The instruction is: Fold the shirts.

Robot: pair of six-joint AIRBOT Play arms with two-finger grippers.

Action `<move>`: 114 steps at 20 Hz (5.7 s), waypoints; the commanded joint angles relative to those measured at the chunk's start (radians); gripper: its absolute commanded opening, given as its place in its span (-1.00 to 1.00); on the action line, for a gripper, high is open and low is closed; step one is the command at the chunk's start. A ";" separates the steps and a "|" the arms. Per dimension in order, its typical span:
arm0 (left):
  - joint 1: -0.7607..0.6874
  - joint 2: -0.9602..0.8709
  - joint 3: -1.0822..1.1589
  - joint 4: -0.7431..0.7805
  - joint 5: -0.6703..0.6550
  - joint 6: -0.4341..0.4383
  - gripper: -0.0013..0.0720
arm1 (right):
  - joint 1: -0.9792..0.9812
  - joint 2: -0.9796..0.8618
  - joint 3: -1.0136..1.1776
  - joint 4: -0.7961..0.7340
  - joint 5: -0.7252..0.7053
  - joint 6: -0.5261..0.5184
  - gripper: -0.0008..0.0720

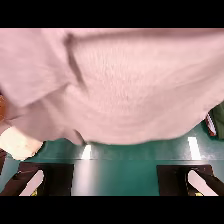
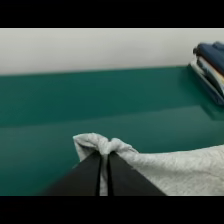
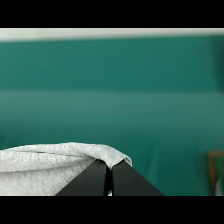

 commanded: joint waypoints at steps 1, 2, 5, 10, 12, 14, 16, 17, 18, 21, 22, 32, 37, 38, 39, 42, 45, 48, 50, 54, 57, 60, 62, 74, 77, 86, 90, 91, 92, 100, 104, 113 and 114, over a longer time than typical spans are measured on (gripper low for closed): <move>0.000 -0.079 -0.269 -0.023 -0.039 0.027 -0.90 | 0.115 -0.159 -0.136 -0.061 0.049 0.027 -0.95; 0.000 -0.119 -0.330 -0.022 -0.043 0.034 -0.90 | 0.140 -0.215 -0.194 -0.109 0.049 0.040 -0.95; -0.002 -0.306 -0.431 -0.024 0.001 0.072 -0.90 | 0.159 -0.395 -0.308 -0.145 0.004 0.042 -0.95; -0.002 -0.636 -0.386 -0.161 0.209 0.182 -0.90 | 0.159 -0.682 -0.204 -0.143 -0.143 0.039 -0.95; -0.005 -0.731 -0.309 -0.226 0.209 0.187 -0.90 | 0.159 -0.752 -0.102 -0.143 -0.175 0.039 -0.95; -0.034 -0.776 -0.237 -0.210 0.216 0.187 -0.90 | 0.159 -0.790 -0.012 -0.145 -0.175 0.039 -0.95; -0.086 -0.786 -0.190 -0.128 0.243 0.186 -0.90 | 0.159 -0.797 0.039 -0.146 -0.177 0.033 -0.95; -0.112 -0.787 -0.182 -0.077 0.255 0.185 -0.90 | 0.159 -0.797 0.051 -0.147 -0.168 0.023 -0.95; -0.135 -0.786 -0.181 -0.032 0.252 0.182 -0.90 | 0.159 -0.797 0.058 -0.147 -0.157 0.011 -0.95; -0.177 -0.786 -0.182 0.153 0.112 0.145 -0.90 | 0.164 -0.795 0.049 -0.174 -0.045 -0.024 -0.95; -0.176 -0.786 -0.185 0.190 0.062 0.124 -0.90 | 0.173 -0.784 0.023 -0.192 -0.025 -0.034 -0.95; -0.176 -0.786 -0.375 0.219 0.117 0.094 -0.79 | 0.180 -0.632 -0.437 -0.194 -0.190 -0.035 -0.90; -0.145 -0.755 -0.363 0.223 0.008 0.027 0.46 | 0.160 -0.610 -0.466 -0.137 -0.145 -0.038 0.11; -0.135 -0.715 -0.387 0.236 -0.002 0.024 0.46 | 0.152 -0.589 -0.466 -0.158 -0.120 -0.039 0.11; -0.131 -0.665 -0.427 0.255 -0.002 0.016 0.46 | 0.152 -0.564 -0.466 -0.163 -0.104 -0.039 0.11; -0.135 -0.478 -0.640 0.273 0.000 -0.007 0.46 | 0.151 -0.474 -0.466 -0.172 -0.098 -0.039 0.11; -0.135 -0.317 -0.904 0.229 0.029 -0.010 0.46 | 0.161 -0.396 -0.466 -0.171 -0.118 -0.039 0.10; -0.135 -0.259 -1.086 0.114 0.079 -0.005 0.46 | 0.170 -0.356 -0.466 -0.169 -0.121 -0.039 0.10; -0.135 -0.259 -1.151 0.030 0.120 0.030 0.46 | 0.169 -0.343 -0.466 -0.170 -0.119 -0.038 0.09; -0.135 -0.260 -1.204 -0.086 0.216 0.089 0.16 | 0.169 -0.319 -0.466 -0.170 -0.108 -0.038 0.08; -0.135 -0.259 -1.206 -0.099 0.262 0.094 -0.37 | 0.169 -0.291 -0.466 -0.171 -0.090 -0.038 0.08; -0.135 -0.258 -1.186 -0.108 0.245 0.119 -0.90 | 0.137 -0.247 -0.510 -0.174 -0.049 -0.038 0.09; -0.135 -0.256 -1.149 -0.102 0.191 0.126 -0.90 | 0.082 -0.183 -0.647 -0.175 -0.047 -0.038 0.08; -0.135 -0.127 -1.101 -0.047 0.140 0.114 -0.90 | -0.258 -0.032 -1.526 0.111 -0.327 -0.137 0.21; -0.135 -0.127 -1.101 -0.043 0.134 0.114 -0.90 | -0.194 -0.085 -1.510 0.171 -0.408 -0.140 0.20; -0.135 -0.118 -1.048 0.100 0.011 0.070 -0.90 | -0.031 -0.129 -1.367 0.124 -0.407 -0.143 -0.94; -0.135 -0.006 -1.034 0.191 -0.057 0.014 -0.91 | -0.005 0.004 -1.303 -0.061 -0.269 -0.114 -0.94; -0.135 0.046 -1.034 0.237 -0.106 -0.012 -0.91 | -0.005 0.043 -1.291 -0.100 -0.226 -0.109 -0.94; -0.135 0.094 -1.034 0.262 -0.168 -0.034 -0.90 | -0.005 0.087 -1.281 -0.136 -0.171 -0.101 -0.94; -0.135 0.174 -1.004 0.186 -0.174 -0.071 -0.90 | -0.005 0.266 -1.211 -0.174 -0.064 -0.033 -0.95; -0.135 -0.004 -0.922 0.181 -0.019 -0.018 -0.90 | 0.007 0.063 -1.049 -0.171 -0.125 -0.041 -0.95; -0.135 -0.491 -0.689 0.121 0.179 0.081 -0.90 | 0.163 -0.457 -0.692 -0.107 -0.203 -0.045 -0.94; -0.135 -0.510 -0.673 0.121 0.198 0.081 -0.89 | 0.161 -0.494 -0.658 -0.074 -0.205 -0.047 -0.93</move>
